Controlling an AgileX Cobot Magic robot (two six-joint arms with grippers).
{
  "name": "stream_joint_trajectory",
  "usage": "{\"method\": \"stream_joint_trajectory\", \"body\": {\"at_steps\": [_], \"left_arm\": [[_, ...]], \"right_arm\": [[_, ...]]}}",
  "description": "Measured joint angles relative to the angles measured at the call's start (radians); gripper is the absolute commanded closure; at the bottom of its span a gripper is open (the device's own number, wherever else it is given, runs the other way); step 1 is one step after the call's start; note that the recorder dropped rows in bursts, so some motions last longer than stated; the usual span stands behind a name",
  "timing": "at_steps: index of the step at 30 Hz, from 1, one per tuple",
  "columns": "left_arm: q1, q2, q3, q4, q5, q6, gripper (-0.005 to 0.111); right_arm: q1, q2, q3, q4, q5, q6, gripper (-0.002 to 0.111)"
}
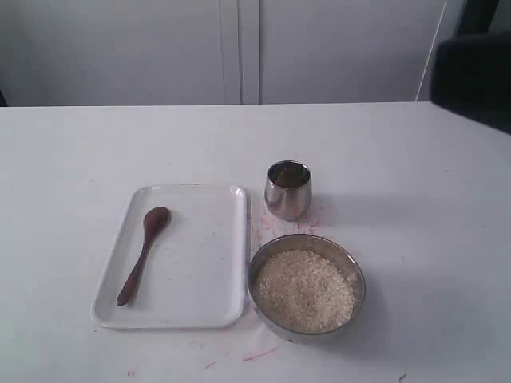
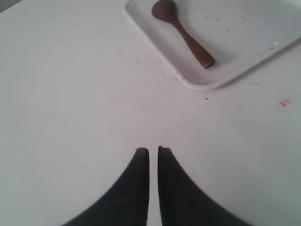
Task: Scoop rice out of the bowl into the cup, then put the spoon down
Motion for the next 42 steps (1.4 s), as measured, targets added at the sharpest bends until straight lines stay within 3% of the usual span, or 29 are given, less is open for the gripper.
{"method": "stream_joint_trajectory", "body": {"at_steps": [17,25,31,42], "left_arm": [[0.000,0.000,0.000,0.000,0.000,0.000,0.092],[0.000,0.000,0.000,0.000,0.000,0.000,0.092],[0.000,0.000,0.000,0.002,0.000,0.000,0.092],[0.000,0.000,0.000,0.002,0.000,0.000,0.092]], "right_arm": [[0.000,-0.542,0.310,0.000,-0.014,-0.002,0.108],[0.000,-0.561,0.427,-0.006,-0.065,-0.004,0.108],[0.000,-0.560,0.594,-0.006,-0.301,-0.005,0.108],[0.000,-0.560,0.761,-0.006,-0.412,-0.010,0.108]]}}
